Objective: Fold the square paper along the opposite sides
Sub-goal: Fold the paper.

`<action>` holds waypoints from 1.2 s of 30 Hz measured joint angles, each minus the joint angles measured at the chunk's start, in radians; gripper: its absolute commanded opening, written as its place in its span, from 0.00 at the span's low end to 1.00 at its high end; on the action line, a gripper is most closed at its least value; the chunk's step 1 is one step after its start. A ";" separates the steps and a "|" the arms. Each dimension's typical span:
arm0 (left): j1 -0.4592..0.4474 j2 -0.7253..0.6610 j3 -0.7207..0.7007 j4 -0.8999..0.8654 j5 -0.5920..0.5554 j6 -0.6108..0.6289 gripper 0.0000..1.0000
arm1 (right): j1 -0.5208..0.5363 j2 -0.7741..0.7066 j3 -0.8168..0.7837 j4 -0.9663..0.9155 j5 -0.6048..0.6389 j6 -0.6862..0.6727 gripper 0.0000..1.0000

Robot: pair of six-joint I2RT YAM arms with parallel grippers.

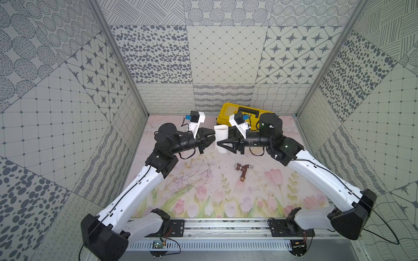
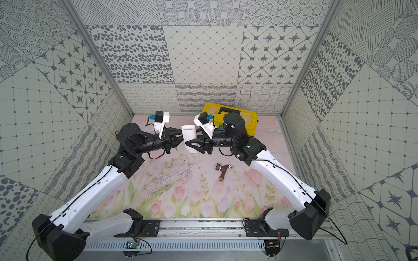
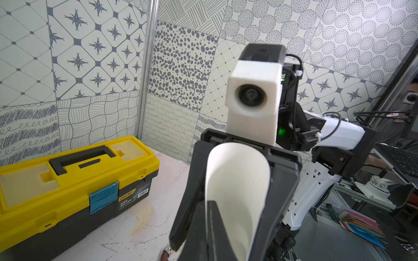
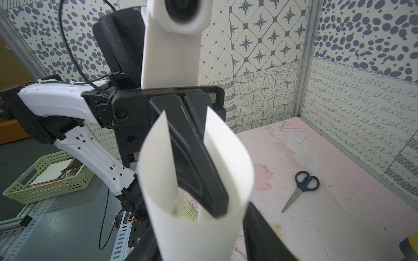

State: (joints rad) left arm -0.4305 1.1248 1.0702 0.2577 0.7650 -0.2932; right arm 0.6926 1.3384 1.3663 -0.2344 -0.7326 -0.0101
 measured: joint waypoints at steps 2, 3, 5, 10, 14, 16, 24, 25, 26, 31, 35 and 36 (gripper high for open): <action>0.000 0.000 0.000 0.001 0.000 0.000 0.00 | 0.000 0.000 0.000 0.000 0.000 0.000 0.51; 0.000 0.000 0.000 0.002 0.000 0.000 0.00 | 0.000 0.000 0.000 0.000 0.000 0.000 0.51; 0.000 0.000 0.000 0.003 0.000 0.000 0.00 | 0.000 0.000 0.000 0.001 0.000 0.000 0.50; 0.000 -0.001 0.000 0.006 0.000 0.000 0.00 | 0.004 0.000 0.000 0.001 0.000 0.000 0.49; 0.000 -0.003 0.000 0.006 0.000 0.000 0.00 | 0.007 0.000 0.000 0.000 0.000 0.000 0.48; 0.000 -0.004 0.000 0.006 0.000 0.000 0.00 | 0.008 0.001 0.000 0.000 0.000 -0.001 0.47; 0.000 -0.006 0.000 0.007 0.000 0.000 0.00 | 0.009 0.002 0.000 0.000 0.000 -0.001 0.43; 0.000 -0.006 0.000 0.007 0.000 0.000 0.00 | 0.009 0.002 0.000 0.000 0.001 -0.001 0.42; 0.000 -0.006 0.000 0.007 0.000 0.000 0.00 | 0.009 0.002 0.000 0.000 0.000 -0.001 0.42; 0.000 -0.006 -0.001 0.007 0.001 0.000 0.00 | 0.009 0.003 0.000 0.000 0.000 -0.001 0.41; 0.000 -0.006 -0.005 0.008 0.003 0.000 0.00 | 0.009 0.003 0.000 0.002 0.000 0.000 0.39; 0.000 -0.006 -0.006 0.008 0.003 -0.001 0.00 | 0.009 0.004 0.000 0.004 0.000 0.000 0.39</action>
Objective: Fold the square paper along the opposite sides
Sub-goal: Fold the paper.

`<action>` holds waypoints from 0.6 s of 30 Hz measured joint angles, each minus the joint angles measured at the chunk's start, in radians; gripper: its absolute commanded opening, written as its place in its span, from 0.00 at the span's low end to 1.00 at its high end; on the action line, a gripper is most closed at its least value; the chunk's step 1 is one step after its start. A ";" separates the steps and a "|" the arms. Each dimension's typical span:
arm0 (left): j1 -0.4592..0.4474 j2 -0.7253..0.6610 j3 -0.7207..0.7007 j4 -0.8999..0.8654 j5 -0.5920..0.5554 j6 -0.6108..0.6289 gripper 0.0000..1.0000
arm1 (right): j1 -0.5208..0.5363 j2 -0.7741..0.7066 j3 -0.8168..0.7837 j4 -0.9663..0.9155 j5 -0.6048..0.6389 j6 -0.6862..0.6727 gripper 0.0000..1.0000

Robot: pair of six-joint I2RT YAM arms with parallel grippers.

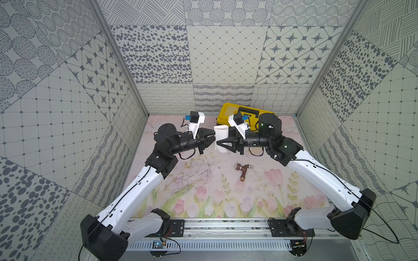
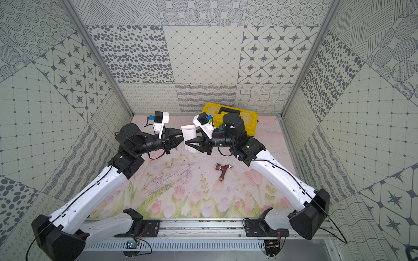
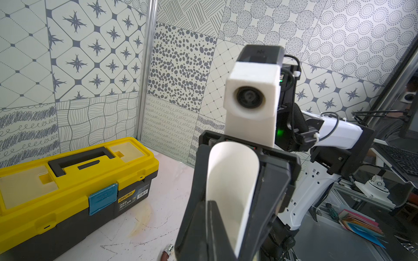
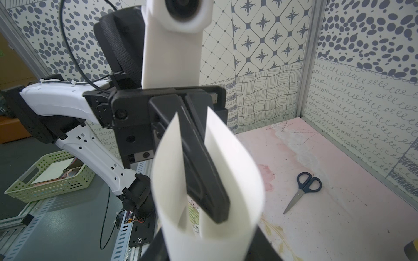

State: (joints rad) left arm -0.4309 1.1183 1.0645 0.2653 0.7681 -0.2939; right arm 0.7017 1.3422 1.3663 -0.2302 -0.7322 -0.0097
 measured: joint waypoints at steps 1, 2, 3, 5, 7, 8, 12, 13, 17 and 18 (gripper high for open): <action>0.000 0.000 -0.001 0.000 0.000 0.000 0.00 | 0.000 0.000 0.000 0.002 0.000 0.000 0.39; 0.000 0.000 -0.002 0.001 0.002 -0.002 0.00 | 0.000 0.002 0.000 0.004 0.000 0.001 0.39; 0.000 0.000 -0.002 0.001 0.004 -0.002 0.00 | 0.001 0.002 0.000 0.004 0.000 0.002 0.39; 0.000 0.000 -0.003 0.001 0.007 -0.003 0.00 | 0.002 0.005 0.000 0.004 -0.001 0.002 0.39; 0.000 0.001 -0.003 0.002 0.008 -0.003 0.00 | 0.002 0.006 0.000 0.005 -0.001 0.002 0.38; 0.000 0.001 -0.003 0.003 0.008 -0.003 0.00 | 0.003 0.007 0.000 0.005 -0.001 0.002 0.38; 0.000 0.002 -0.003 0.007 0.011 -0.003 0.00 | 0.004 0.008 0.000 0.010 -0.001 0.003 0.36; 0.000 0.002 -0.003 0.007 0.011 -0.003 0.00 | 0.005 0.008 0.000 0.010 -0.001 0.003 0.36; 0.000 0.003 -0.003 0.007 0.011 -0.003 0.00 | 0.005 0.008 0.000 0.010 -0.001 0.003 0.34; 0.000 0.004 -0.003 0.007 0.011 -0.003 0.00 | 0.005 0.008 0.000 0.010 -0.001 0.002 0.33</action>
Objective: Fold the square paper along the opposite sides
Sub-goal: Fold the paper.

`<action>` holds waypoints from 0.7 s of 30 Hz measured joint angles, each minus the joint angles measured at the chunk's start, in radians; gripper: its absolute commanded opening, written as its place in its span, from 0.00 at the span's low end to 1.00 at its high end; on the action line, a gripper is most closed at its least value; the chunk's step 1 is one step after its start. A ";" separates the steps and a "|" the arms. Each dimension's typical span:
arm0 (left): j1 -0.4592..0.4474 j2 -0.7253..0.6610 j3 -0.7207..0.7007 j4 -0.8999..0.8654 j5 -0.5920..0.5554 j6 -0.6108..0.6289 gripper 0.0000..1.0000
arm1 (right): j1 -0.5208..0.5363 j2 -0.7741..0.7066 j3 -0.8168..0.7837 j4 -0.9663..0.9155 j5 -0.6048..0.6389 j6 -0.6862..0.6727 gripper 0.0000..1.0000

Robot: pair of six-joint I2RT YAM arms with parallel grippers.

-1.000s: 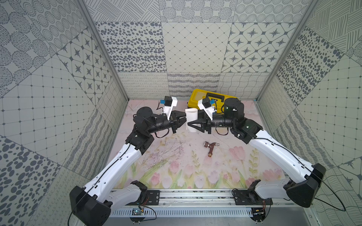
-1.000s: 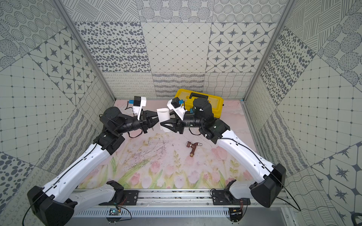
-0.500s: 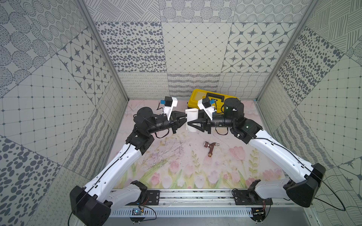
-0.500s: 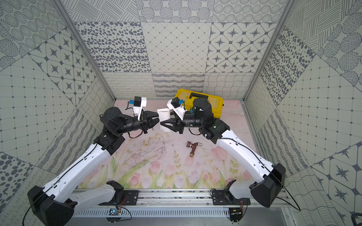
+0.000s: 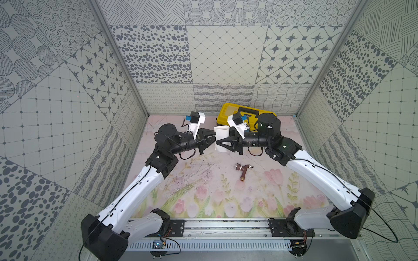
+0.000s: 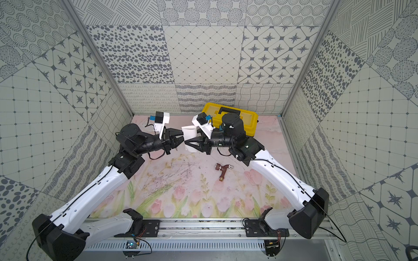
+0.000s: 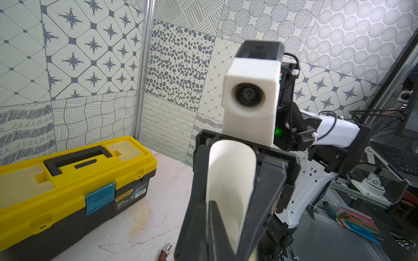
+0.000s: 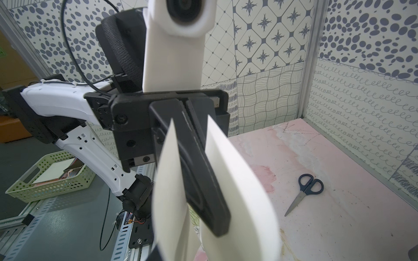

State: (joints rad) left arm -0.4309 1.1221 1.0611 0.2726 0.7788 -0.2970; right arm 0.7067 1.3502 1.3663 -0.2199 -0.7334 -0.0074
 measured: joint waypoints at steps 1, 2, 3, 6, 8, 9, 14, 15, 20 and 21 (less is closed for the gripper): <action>0.000 0.000 0.000 0.000 0.000 0.000 0.00 | 0.000 0.000 0.000 0.000 0.000 0.000 0.32; 0.000 0.000 0.000 0.000 0.000 0.000 0.00 | 0.000 0.000 0.000 0.000 0.000 0.000 0.32; 0.000 0.000 0.000 0.000 0.000 0.000 0.00 | 0.000 0.000 0.000 0.000 0.000 0.000 0.31; 0.000 0.000 0.000 0.000 0.000 0.000 0.00 | 0.001 0.000 0.000 -0.001 0.000 0.000 0.29; 0.000 0.000 0.000 0.000 0.000 0.000 0.00 | 0.002 0.000 0.000 -0.001 0.000 0.000 0.26; 0.000 0.000 0.000 0.001 0.000 0.001 0.00 | 0.002 0.000 0.000 -0.001 0.000 0.000 0.25; 0.000 0.000 0.000 0.000 0.000 0.001 0.00 | 0.006 0.007 0.000 -0.001 0.001 -0.001 0.22; 0.000 0.000 0.000 0.000 0.000 0.001 0.00 | 0.007 0.010 0.000 0.000 0.000 -0.001 0.22; 0.000 0.000 0.000 0.000 0.000 0.001 0.00 | 0.011 0.016 0.000 -0.001 0.001 -0.002 0.19; 0.000 0.000 0.000 0.000 0.000 0.001 0.00 | 0.011 0.016 0.000 -0.001 0.001 -0.002 0.18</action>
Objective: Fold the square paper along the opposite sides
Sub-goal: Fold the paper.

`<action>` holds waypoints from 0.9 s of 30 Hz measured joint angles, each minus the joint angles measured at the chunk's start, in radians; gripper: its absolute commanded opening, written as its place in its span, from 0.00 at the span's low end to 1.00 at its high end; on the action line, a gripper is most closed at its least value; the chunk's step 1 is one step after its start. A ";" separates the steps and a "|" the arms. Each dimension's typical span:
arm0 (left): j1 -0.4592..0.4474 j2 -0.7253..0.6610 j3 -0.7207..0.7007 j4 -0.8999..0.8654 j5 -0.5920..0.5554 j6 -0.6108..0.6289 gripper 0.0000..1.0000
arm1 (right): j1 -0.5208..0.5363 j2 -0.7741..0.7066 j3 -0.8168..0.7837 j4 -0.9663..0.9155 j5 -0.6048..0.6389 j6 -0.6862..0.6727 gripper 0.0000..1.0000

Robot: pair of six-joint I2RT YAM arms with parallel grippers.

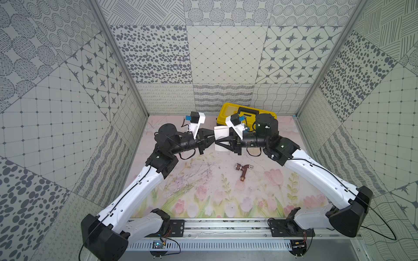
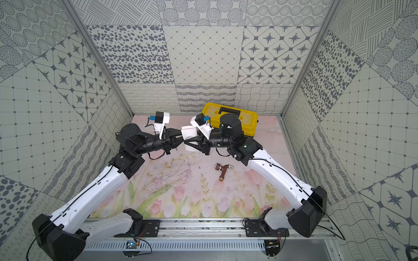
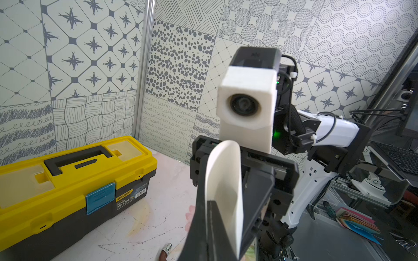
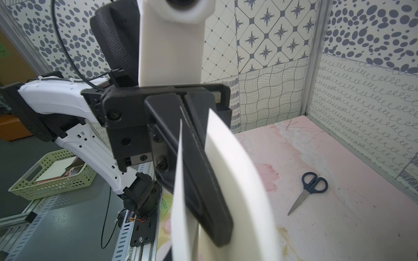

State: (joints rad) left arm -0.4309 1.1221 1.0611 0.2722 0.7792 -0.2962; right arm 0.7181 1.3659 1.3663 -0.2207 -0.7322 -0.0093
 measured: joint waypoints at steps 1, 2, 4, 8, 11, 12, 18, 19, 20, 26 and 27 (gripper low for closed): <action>0.000 0.000 0.000 0.000 0.001 0.000 0.00 | 0.000 0.000 0.000 0.000 0.000 0.000 0.17; 0.000 0.000 0.000 0.000 0.002 0.000 0.00 | 0.000 0.000 0.000 0.000 0.001 0.000 0.16; 0.000 0.000 0.000 0.000 0.003 0.000 0.00 | 0.000 0.000 0.000 0.000 0.003 -0.001 0.14; 0.000 -0.002 0.000 -0.002 0.003 0.004 0.00 | 0.000 0.000 0.000 0.000 0.004 -0.001 0.12; 0.000 -0.004 0.000 -0.005 0.003 0.006 0.02 | 0.001 0.000 0.000 0.001 0.003 -0.001 0.12; 0.000 -0.005 0.000 -0.007 0.002 0.008 0.07 | 0.001 0.000 0.000 0.000 0.004 -0.001 0.12; -0.001 -0.019 0.000 -0.024 -0.045 0.035 0.57 | 0.003 0.000 0.000 0.000 0.002 -0.002 0.12; -0.001 -0.023 0.001 -0.028 -0.056 0.042 0.63 | 0.004 0.000 0.000 0.000 0.002 -0.002 0.12; -0.001 -0.028 0.004 -0.033 -0.077 0.050 0.68 | 0.005 0.000 0.000 0.000 0.002 -0.002 0.12; -0.001 -0.072 0.024 -0.059 -0.223 0.106 0.81 | 0.007 0.000 0.000 0.000 0.003 -0.002 0.12; -0.001 -0.083 0.023 -0.059 -0.252 0.115 0.82 | 0.007 0.000 0.000 0.000 0.004 -0.002 0.12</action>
State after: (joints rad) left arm -0.4320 1.0393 1.0840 0.2134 0.5274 -0.1814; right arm 0.7254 1.3659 1.3663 -0.2211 -0.7284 -0.0109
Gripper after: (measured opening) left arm 0.804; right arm 0.118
